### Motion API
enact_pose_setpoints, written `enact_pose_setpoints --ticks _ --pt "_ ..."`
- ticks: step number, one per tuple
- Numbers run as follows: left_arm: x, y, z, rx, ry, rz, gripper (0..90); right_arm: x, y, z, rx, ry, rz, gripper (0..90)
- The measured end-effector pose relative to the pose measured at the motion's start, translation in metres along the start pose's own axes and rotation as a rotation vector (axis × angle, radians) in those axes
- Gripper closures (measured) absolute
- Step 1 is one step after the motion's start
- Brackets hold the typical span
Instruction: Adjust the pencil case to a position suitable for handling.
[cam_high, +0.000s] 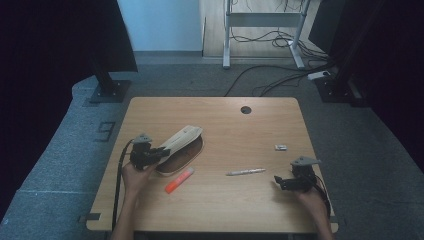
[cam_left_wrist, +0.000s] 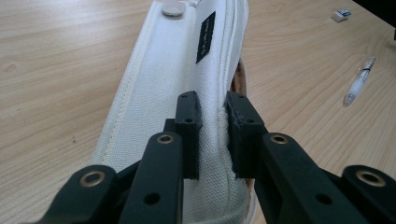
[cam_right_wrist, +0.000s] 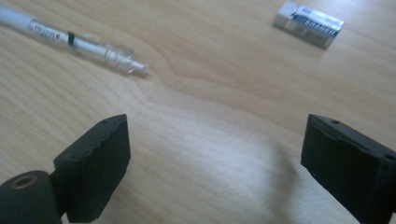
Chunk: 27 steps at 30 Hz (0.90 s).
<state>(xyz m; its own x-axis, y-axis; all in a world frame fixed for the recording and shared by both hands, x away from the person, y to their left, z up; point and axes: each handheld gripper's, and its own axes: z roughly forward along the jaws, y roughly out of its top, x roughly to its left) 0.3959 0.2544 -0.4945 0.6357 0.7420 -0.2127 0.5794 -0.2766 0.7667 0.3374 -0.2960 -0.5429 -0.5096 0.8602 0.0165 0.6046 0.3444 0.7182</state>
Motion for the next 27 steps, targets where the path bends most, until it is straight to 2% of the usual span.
enact_pose_setpoints --ticks 8,14,27 --pt "-0.001 0.0 -0.001 -0.008 0.004 0.007 76.4 -0.011 0.012 0.005 0.003 0.016 -0.011 10.2" --pt "-0.002 0.0 -0.001 -0.007 0.006 0.015 76.5 -0.019 0.027 0.012 0.011 -0.014 -0.036 12.9" --pt "-0.003 0.0 0.0 -0.01 -0.008 0.018 76.3 -0.047 0.044 0.027 0.008 -0.044 -0.02 18.5"
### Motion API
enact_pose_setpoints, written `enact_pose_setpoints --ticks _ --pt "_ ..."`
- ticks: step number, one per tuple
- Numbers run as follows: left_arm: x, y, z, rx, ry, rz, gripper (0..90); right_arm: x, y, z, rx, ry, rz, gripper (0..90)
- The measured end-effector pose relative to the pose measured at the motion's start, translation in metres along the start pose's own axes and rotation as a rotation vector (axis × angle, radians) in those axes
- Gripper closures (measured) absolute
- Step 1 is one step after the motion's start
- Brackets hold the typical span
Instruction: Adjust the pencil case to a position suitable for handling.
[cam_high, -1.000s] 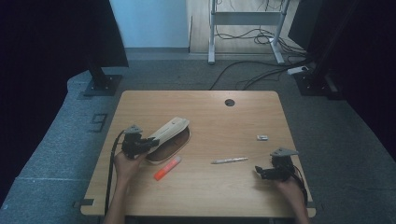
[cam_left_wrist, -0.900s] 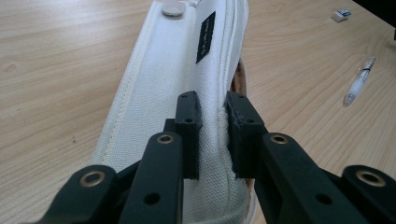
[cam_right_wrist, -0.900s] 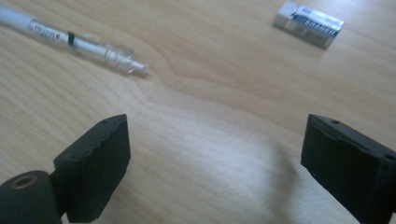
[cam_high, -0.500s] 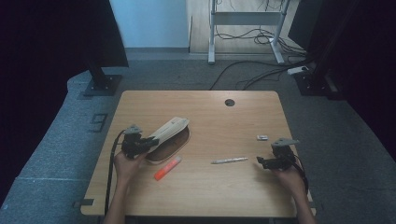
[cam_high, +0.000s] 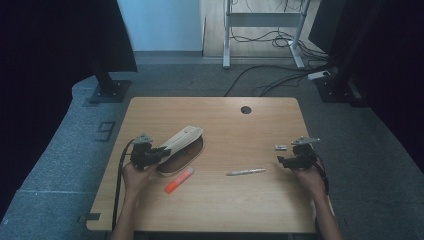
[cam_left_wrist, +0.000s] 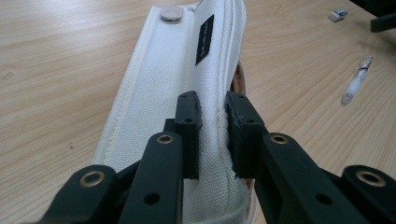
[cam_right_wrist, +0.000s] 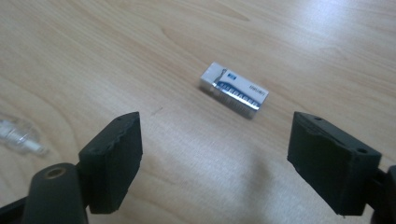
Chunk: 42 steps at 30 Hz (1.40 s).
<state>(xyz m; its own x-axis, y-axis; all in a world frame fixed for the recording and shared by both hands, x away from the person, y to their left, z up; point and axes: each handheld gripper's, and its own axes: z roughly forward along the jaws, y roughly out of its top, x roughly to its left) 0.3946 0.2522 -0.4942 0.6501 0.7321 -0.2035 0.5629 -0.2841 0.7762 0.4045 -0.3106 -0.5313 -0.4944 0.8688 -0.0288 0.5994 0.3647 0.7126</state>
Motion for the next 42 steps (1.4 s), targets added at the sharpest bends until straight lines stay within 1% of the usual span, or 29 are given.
enact_pose_setpoints --ticks 8,14,18,23,30,34,38,42 --pt "-0.002 0.0 0.001 0.0 -0.003 0.015 76.3 -0.009 0.007 0.013 0.001 0.013 0.001 23.0" --pt "-0.002 0.0 0.001 0.0 -0.007 0.016 76.3 -0.014 0.011 0.022 0.003 0.019 0.005 25.8" --pt "-0.002 0.0 0.002 0.001 -0.006 0.017 76.3 -0.016 0.014 0.029 0.01 0.026 -0.003 29.0" --pt "-0.003 0.0 0.002 -0.001 -0.002 0.022 76.3 -0.021 0.017 0.034 0.022 0.022 -0.008 30.5" --pt "-0.003 0.0 0.002 0.0 -0.003 0.025 76.3 -0.027 0.019 0.039 0.032 0.041 -0.015 33.5" --pt "-0.003 0.0 0.002 0.0 -0.001 0.027 76.3 -0.028 0.019 0.041 0.02 0.071 -0.005 37.5" --pt "-0.004 0.0 0.003 0.0 -0.001 0.029 76.3 -0.024 0.019 0.039 0.021 0.089 -0.026 45.1" --pt "-0.004 0.0 0.003 0.003 -0.001 0.032 76.2 -0.019 0.019 0.037 0.033 0.1 -0.039 53.0"
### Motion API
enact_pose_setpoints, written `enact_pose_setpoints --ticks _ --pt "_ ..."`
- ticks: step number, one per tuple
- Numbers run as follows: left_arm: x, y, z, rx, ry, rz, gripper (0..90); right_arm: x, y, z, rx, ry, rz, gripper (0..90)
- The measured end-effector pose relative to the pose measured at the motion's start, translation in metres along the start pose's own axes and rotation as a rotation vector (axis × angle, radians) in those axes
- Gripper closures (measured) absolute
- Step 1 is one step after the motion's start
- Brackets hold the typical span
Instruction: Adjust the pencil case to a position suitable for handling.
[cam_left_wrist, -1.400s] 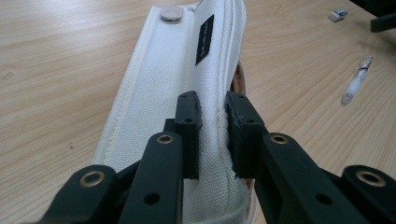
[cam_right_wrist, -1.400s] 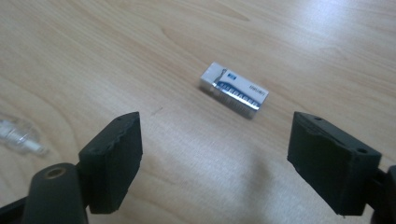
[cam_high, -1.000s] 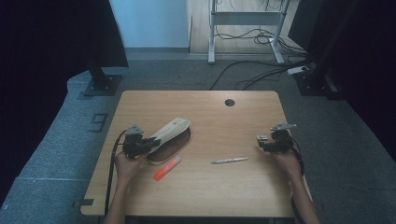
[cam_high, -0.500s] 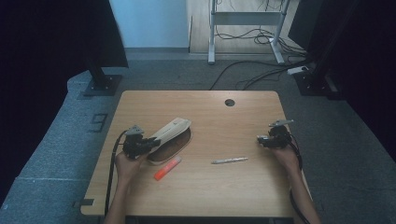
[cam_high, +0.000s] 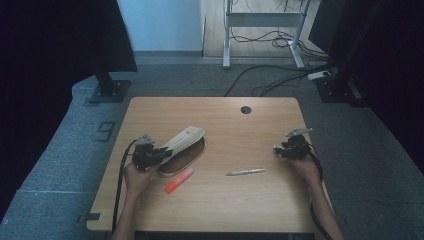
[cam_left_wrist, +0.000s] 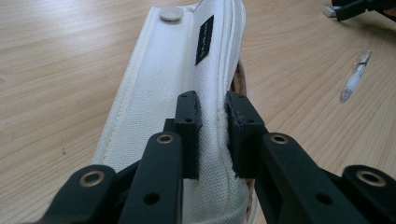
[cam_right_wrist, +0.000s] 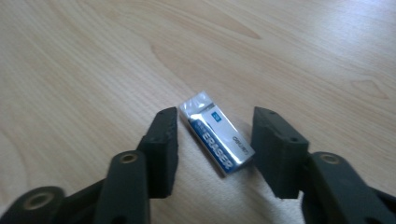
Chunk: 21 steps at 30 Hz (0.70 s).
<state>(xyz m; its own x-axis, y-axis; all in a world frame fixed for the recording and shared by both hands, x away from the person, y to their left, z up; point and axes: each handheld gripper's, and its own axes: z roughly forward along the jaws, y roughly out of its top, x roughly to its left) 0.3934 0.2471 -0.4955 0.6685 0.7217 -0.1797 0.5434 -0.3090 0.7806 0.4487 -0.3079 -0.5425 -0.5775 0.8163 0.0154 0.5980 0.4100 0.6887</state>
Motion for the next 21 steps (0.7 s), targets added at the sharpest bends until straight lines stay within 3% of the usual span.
enact_pose_setpoints --ticks 10,17,21 --pt "-0.0007 0.0003 -0.0005 0.004 -0.001 0.004 76.1 0.01 -0.0012 -0.0063 0.035 0.021 -0.004 69.9" --pt "-0.0008 0.0002 -0.0008 0.005 -0.002 0.004 76.0 0.0093 -0.0017 -0.0053 0.017 0.034 0.047 71.6" --pt "-0.0006 0.0003 -0.0014 0.005 -0.003 0.004 76.1 0.0101 -0.0029 -0.0063 0.011 0.031 0.049 71.8"
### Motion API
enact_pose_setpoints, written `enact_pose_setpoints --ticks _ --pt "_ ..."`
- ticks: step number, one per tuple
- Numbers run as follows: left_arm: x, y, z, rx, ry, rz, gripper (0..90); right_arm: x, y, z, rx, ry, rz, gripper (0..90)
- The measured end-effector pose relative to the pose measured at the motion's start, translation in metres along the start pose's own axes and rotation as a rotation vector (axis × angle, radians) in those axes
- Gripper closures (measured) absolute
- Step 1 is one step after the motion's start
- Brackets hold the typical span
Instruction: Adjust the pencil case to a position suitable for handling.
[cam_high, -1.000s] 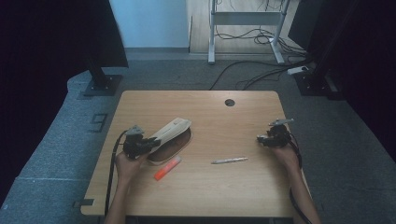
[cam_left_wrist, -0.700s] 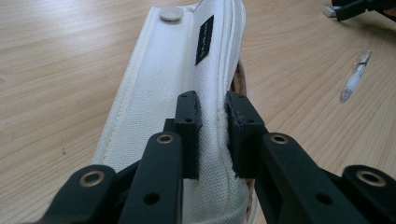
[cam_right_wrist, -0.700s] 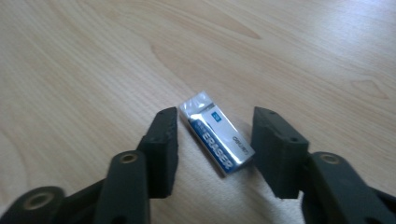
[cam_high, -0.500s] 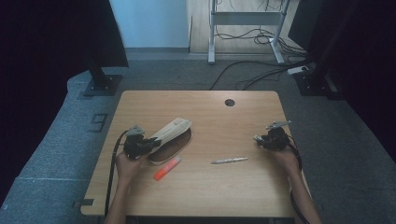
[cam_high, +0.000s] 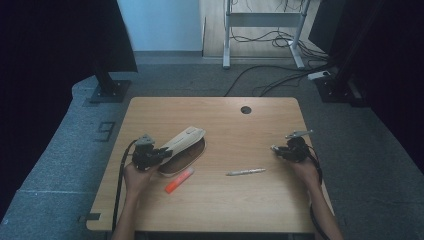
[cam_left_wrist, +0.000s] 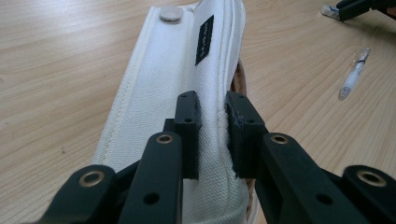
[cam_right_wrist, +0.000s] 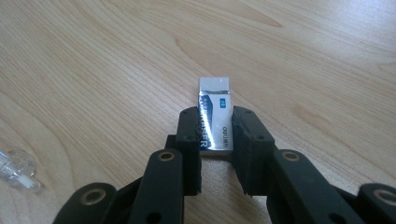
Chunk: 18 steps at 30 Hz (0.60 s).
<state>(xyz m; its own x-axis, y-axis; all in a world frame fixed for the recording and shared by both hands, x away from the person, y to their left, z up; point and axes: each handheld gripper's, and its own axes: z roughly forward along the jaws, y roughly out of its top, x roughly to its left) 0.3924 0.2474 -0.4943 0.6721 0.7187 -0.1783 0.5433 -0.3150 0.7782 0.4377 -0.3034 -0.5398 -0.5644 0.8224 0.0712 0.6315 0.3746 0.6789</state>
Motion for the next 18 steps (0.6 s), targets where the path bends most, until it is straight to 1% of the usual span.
enact_pose_setpoints --ticks 5,8,11,16,18 --pt "0.001 0.0 -0.001 -0.004 -0.005 -0.017 76.1 0.002 0.0 -0.006 -0.015 -0.001 0.005 71.8" --pt "0.002 0.0 -0.001 -0.005 -0.006 -0.021 76.1 0.005 0.002 -0.011 -0.023 -0.012 0.004 71.9" --pt "0.002 0.0 -0.002 -0.005 -0.007 -0.023 76.1 0.008 0.004 -0.016 -0.038 -0.006 -0.004 71.9" --pt "0.002 0.0 -0.002 -0.002 -0.009 -0.025 76.1 0.013 0.008 -0.02 -0.047 -0.001 -0.018 71.9" --pt "0.002 0.0 -0.002 0.0 -0.013 -0.027 76.0 0.018 0.011 -0.023 -0.052 0.008 -0.025 71.9"
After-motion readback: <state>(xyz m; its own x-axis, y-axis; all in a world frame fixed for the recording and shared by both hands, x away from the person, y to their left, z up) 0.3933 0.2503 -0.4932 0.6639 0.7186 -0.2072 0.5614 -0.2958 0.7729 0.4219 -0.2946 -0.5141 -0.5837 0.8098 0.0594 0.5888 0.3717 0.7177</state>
